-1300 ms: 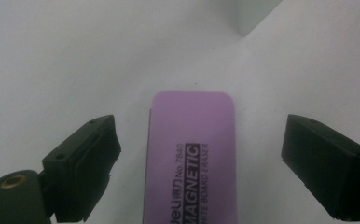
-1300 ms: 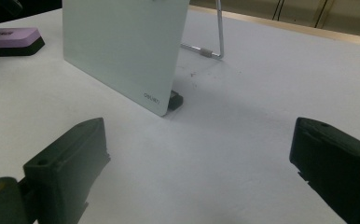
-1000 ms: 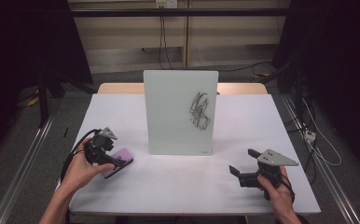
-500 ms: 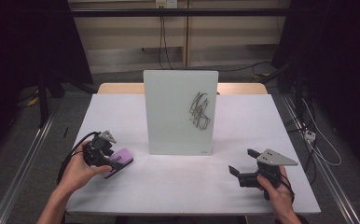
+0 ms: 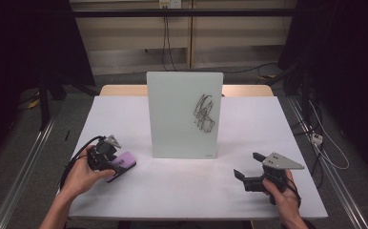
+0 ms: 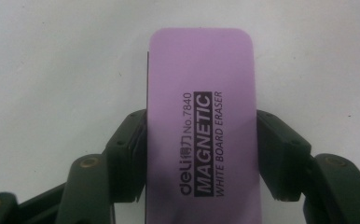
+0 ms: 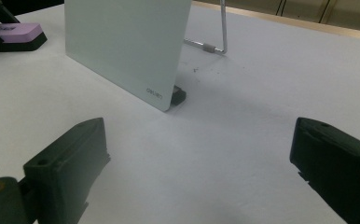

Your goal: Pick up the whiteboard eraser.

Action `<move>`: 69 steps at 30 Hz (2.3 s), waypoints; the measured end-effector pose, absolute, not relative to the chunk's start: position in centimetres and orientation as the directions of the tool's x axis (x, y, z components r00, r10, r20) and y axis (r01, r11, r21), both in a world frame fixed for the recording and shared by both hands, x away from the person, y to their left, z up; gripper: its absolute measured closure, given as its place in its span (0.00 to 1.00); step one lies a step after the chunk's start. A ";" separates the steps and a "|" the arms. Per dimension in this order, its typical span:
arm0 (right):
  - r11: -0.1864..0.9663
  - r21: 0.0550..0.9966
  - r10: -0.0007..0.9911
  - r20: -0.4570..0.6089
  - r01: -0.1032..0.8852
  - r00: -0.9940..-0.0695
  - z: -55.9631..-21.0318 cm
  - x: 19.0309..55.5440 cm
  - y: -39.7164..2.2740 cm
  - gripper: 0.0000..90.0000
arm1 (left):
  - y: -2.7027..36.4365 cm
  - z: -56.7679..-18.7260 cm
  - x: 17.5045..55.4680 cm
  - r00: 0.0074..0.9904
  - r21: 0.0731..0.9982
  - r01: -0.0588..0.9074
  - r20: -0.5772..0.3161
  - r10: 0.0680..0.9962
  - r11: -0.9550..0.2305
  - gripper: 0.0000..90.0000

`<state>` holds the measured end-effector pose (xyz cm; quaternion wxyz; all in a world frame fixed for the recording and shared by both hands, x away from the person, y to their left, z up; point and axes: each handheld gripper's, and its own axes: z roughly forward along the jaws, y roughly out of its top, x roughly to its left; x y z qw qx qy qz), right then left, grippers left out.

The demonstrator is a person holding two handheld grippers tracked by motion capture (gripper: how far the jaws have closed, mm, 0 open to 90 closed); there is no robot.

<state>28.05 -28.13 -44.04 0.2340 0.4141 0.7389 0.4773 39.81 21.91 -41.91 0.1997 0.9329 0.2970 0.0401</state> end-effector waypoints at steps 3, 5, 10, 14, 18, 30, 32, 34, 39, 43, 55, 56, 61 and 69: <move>0.201 0.898 0.835 0.052 0.392 -0.547 -44.0 28.1 -28.1 0.04 | 21.8 -41.9 39.7 0.821 0.395 0.534 -0.029 0.571 -0.748 0.45; 0.202 0.897 0.836 0.052 0.393 -0.547 -44.1 28.1 -28.1 0.04 | 21.8 -41.9 39.7 0.819 0.396 0.536 -0.028 0.574 -0.746 0.46; 0.201 0.898 0.836 0.052 0.393 -0.547 -44.0 28.0 -28.1 0.04 | 22.0 -41.8 39.8 0.819 0.407 0.538 -0.045 0.572 -0.738 0.46; 0.202 0.899 0.835 0.051 0.390 -0.549 -44.0 28.1 -28.1 0.04 | 22.2 -41.5 39.7 0.807 0.439 0.548 -0.053 0.589 -0.712 0.46; 0.202 0.897 0.834 0.053 0.393 -0.549 -44.1 28.1 -28.0 0.04 | 22.7 -41.0 39.8 0.794 0.471 0.554 -0.049 0.606 -0.686 0.46; 0.201 0.896 0.838 0.053 0.397 -0.544 -44.1 28.2 -28.0 0.04 | 23.5 -39.8 39.5 0.754 0.610 0.554 -0.079 0.652 -0.567 0.46; 0.197 0.895 0.839 0.057 0.399 -0.542 -44.1 28.2 -28.1 0.04 | 23.5 -39.6 39.5 0.752 0.640 0.540 -0.074 0.655 -0.547 0.46; 0.194 0.896 0.840 0.059 0.400 -0.539 -44.1 28.2 -28.1 0.04 | 23.6 -39.5 39.4 0.745 0.661 0.534 -0.072 0.664 -0.527 0.46; 0.195 0.894 0.840 0.060 0.404 -0.539 -44.1 28.3 -28.0 0.04 | 23.9 -39.4 39.3 0.741 0.707 0.513 -0.080 0.666 -0.487 0.46; 0.196 0.894 0.839 0.059 0.402 -0.541 -44.1 28.3 -28.0 0.04 | 24.1 -39.2 39.2 0.743 0.732 0.495 -0.076 0.665 -0.469 0.46; 0.200 0.894 0.836 0.058 0.401 -0.545 -44.1 28.3 -28.0 0.04 | 23.7 -37.9 38.3 0.747 0.821 0.411 -0.054 0.663 -0.396 0.46; 0.199 0.894 0.837 0.058 0.401 -0.545 -44.1 28.2 -28.0 0.04 | 23.7 -37.9 38.2 0.746 0.824 0.409 -0.055 0.664 -0.391 0.46; 0.201 0.894 0.835 0.059 0.401 -0.548 -44.1 28.1 -28.0 0.04 | 23.6 -37.4 37.9 0.737 0.847 0.385 -0.044 0.675 -0.365 0.46; 0.203 0.894 0.833 0.056 0.399 -0.551 -44.1 28.1 -28.0 0.04 | 23.4 -37.0 37.5 0.740 0.869 0.347 -0.024 0.672 -0.351 0.46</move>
